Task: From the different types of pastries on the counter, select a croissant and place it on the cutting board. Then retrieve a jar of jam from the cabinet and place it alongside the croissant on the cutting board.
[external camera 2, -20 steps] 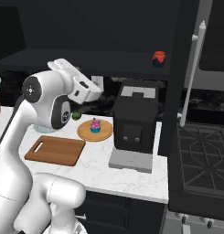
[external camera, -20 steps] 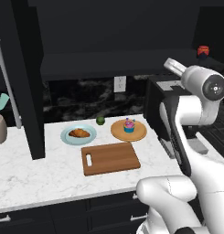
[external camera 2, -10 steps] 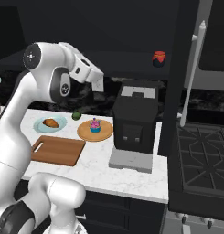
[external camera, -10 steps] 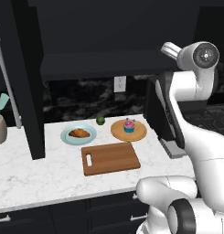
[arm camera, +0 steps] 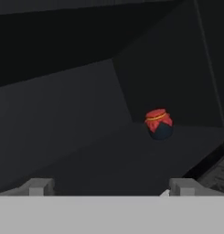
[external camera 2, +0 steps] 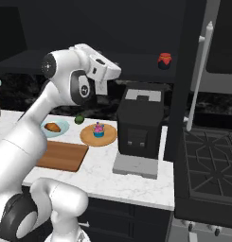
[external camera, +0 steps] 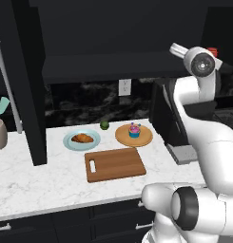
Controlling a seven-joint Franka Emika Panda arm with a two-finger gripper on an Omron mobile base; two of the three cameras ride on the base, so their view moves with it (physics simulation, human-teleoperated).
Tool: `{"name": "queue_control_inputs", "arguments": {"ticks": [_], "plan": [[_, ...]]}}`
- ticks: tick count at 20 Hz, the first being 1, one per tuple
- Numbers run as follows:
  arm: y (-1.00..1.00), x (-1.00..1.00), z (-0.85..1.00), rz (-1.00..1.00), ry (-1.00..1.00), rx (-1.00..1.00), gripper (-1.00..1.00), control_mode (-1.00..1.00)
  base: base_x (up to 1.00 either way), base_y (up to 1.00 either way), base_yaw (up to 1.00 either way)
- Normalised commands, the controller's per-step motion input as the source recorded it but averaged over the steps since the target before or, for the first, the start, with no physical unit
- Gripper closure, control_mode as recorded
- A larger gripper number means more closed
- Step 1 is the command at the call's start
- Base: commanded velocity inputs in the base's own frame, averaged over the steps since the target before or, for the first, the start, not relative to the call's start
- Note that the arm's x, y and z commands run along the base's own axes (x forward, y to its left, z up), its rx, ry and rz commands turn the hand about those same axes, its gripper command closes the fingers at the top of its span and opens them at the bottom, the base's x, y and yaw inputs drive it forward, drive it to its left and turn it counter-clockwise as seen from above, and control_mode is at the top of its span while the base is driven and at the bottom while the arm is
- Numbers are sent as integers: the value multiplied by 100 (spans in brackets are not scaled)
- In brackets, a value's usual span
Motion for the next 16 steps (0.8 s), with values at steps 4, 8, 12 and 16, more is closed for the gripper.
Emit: {"name": "queue_control_inputs", "arguments": {"ticks": [4, 8, 12, 16], "plan": [[-67, 16, 8, -10, 5, 0, -100, -100, 0, 0, 0], [-26, 25, 2, -14, 10, 0, -100, -100, 0, 0, 0], [0, 14, 0, -23, 4, 0, -100, -100, 0, 0, 0], [0, 18, 0, -30, -1, -3, -100, -100, 0, 0, 0]]}}
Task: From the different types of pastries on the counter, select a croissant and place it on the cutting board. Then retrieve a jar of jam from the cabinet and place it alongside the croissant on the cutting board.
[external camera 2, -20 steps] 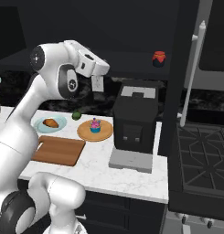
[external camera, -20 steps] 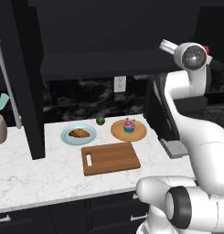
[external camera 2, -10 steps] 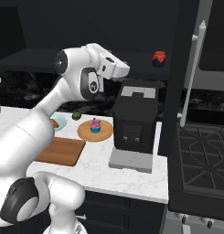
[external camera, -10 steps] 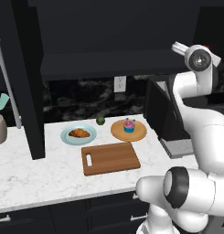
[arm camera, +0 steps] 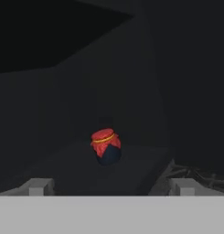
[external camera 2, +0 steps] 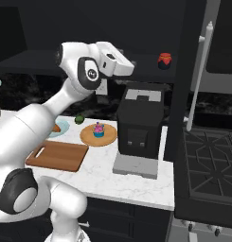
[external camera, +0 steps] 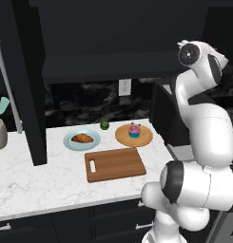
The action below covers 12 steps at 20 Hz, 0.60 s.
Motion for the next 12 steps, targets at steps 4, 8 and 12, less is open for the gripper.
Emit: {"name": "queue_control_inputs", "arguments": {"ticks": [4, 8, 12], "plan": [[0, 23, 0, -17, 0, 0, -100, -100, 0, 0, 0], [-10, 5, 0, -3, 3, 3, -100, -100, 0, 0, 0], [-48, 0, 0, 4, 8, 12, -100, -100, 0, 0, 0]]}}
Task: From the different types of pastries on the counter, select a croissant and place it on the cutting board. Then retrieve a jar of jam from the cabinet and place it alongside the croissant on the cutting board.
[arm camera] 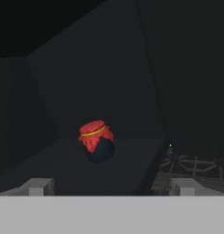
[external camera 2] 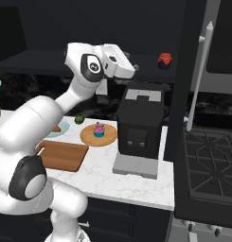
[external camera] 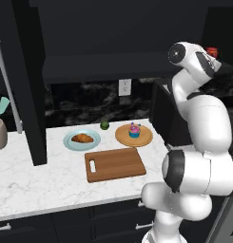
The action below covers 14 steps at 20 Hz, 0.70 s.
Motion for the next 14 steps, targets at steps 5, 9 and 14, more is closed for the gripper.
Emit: {"name": "queue_control_inputs", "arguments": {"ticks": [5, 9, 14], "plan": [[-38, 0, 3, 13, 8, 8, -100, -100, 0, 0, 0], [-20, 0, 1, 18, 0, 0, -100, -100, 0, 0, 0], [-10, 0, 0, 21, 0, -1, -100, -100, 0, 0, 0]]}}
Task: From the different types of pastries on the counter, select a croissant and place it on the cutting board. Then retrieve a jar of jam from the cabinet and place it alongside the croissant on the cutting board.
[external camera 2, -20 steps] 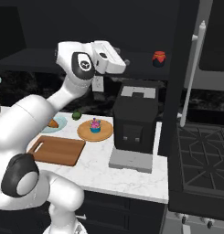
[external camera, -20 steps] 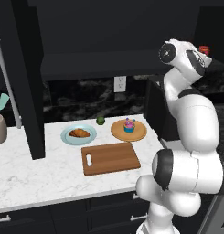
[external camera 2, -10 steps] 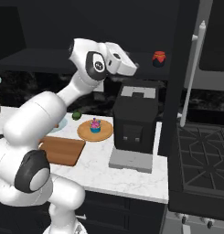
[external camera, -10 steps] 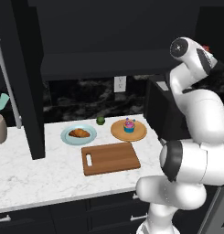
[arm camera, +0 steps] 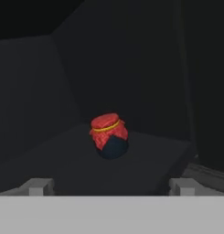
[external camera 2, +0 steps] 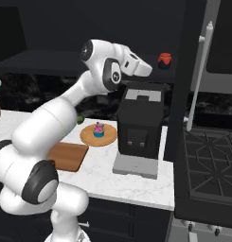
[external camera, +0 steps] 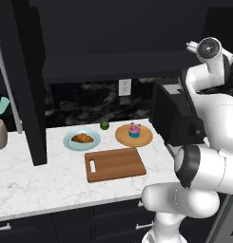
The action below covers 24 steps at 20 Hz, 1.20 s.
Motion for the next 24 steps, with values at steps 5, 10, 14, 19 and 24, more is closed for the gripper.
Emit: {"name": "queue_control_inputs", "arguments": {"ticks": [5, 10, 14, 19, 24], "plan": [[-1, -7, 8, 22, 1, -9, -100, -100, 0, 0, 0], [0, -22, 13, 17, 3, -11, -100, -100, 0, 0, 0], [0, -14, 23, 7, 9, -7, -100, -100, 0, 0, 0], [18, -7, 27, 0, 12, -2, -100, -100, 0, 0, 0], [9, -8, 7, 0, 13, -4, -100, -100, 0, 0, 0]]}}
